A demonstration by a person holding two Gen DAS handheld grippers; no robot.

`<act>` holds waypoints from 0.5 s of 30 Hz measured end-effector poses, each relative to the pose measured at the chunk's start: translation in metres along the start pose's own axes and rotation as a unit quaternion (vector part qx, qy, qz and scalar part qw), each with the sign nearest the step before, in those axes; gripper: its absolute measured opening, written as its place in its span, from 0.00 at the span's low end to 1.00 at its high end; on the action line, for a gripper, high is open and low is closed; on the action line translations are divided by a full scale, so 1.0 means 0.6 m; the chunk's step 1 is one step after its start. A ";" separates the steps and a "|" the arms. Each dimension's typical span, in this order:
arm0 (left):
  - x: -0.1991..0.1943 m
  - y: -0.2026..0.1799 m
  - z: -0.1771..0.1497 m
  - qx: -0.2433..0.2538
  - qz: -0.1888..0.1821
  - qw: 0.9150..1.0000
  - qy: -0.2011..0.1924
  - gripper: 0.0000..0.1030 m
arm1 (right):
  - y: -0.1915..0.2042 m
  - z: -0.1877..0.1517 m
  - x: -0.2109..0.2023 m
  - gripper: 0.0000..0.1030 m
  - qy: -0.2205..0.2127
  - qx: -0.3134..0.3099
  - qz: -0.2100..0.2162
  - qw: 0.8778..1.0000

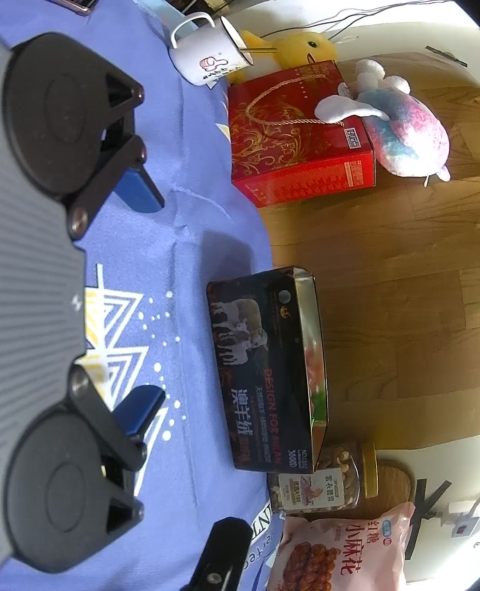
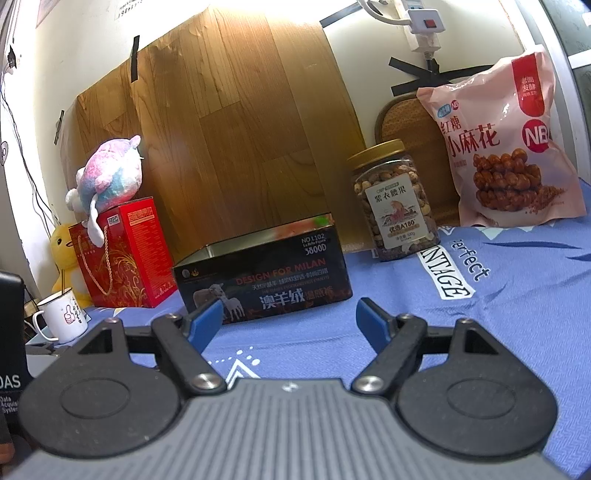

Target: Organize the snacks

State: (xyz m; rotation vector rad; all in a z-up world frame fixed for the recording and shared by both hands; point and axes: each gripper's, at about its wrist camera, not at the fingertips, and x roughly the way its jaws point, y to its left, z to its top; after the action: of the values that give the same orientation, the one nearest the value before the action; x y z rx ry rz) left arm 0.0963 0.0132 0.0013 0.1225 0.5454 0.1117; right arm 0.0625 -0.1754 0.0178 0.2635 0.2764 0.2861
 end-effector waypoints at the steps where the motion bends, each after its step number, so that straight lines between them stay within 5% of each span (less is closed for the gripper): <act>1: 0.000 0.000 0.000 0.001 0.000 1.000 0.000 1.00 | 0.000 0.000 0.001 0.79 0.000 0.000 0.001 1.000; 15: -0.001 -0.001 0.000 0.000 0.002 1.000 -0.001 1.00 | 0.000 0.000 0.000 0.79 0.000 -0.001 0.001 1.000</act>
State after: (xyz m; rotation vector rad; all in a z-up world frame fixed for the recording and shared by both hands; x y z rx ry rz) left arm 0.0959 0.0127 0.0014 0.1230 0.5424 0.1148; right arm 0.0625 -0.1750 0.0177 0.2625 0.2758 0.2883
